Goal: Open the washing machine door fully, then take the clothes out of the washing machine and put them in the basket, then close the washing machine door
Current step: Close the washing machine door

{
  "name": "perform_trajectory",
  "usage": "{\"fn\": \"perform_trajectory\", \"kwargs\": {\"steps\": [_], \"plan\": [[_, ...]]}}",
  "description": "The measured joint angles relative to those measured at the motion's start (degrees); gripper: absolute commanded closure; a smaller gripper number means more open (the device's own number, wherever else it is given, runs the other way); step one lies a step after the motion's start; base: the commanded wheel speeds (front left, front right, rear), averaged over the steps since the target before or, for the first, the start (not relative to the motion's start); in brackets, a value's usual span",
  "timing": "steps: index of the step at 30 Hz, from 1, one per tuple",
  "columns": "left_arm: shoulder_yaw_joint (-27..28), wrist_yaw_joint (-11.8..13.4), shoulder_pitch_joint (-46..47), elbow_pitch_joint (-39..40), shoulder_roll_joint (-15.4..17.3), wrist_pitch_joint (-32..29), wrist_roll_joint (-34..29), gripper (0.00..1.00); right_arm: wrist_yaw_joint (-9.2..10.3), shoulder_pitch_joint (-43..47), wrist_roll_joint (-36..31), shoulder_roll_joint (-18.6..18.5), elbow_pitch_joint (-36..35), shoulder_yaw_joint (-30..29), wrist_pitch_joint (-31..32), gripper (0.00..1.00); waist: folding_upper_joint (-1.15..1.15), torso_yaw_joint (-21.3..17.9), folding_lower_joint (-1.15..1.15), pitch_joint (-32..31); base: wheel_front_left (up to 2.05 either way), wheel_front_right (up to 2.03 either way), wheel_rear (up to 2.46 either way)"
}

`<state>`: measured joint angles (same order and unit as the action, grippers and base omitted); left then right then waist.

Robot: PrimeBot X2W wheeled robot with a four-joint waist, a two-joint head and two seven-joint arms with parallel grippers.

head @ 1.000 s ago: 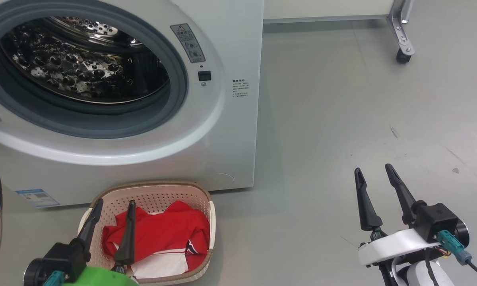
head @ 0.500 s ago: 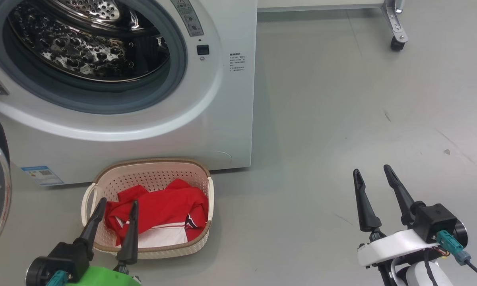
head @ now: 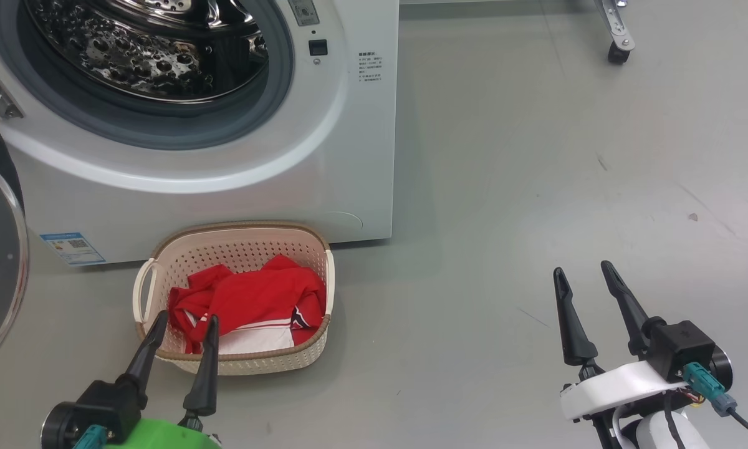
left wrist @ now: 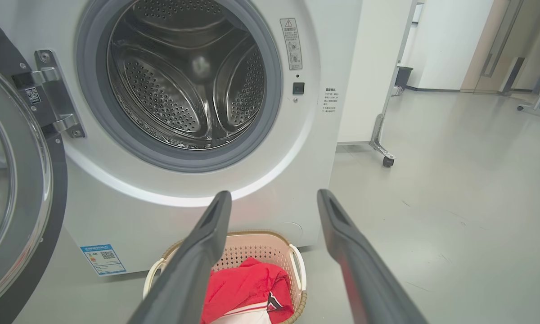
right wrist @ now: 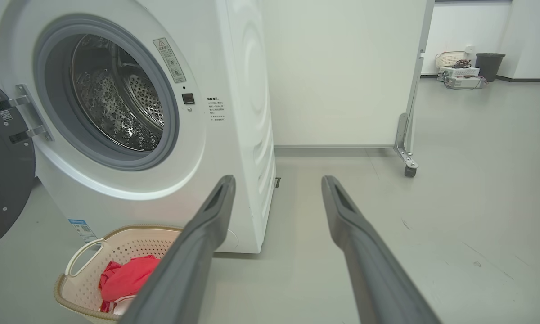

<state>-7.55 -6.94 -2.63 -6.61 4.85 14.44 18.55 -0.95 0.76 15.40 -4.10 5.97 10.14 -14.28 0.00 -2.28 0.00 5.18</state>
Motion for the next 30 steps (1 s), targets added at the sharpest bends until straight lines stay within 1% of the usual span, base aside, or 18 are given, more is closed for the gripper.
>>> {"fn": "perform_trajectory", "kwargs": {"steps": [10,30], "plan": [[0.08,0.00,0.00,0.04,-0.09,0.00,-0.02,0.00,-0.01,0.00,0.00,0.09,0.11,-0.08,0.00,0.00,0.00,0.07,0.00,-0.16,-0.37,0.37,0.00],[0.12,0.00,0.00,0.54,-0.27,0.00,-0.02,0.00,-0.18,-0.01,0.00,0.29,0.47,-0.14,0.00,0.00,0.00,0.09,0.00,-0.45,-0.01,0.01,0.00]]}}
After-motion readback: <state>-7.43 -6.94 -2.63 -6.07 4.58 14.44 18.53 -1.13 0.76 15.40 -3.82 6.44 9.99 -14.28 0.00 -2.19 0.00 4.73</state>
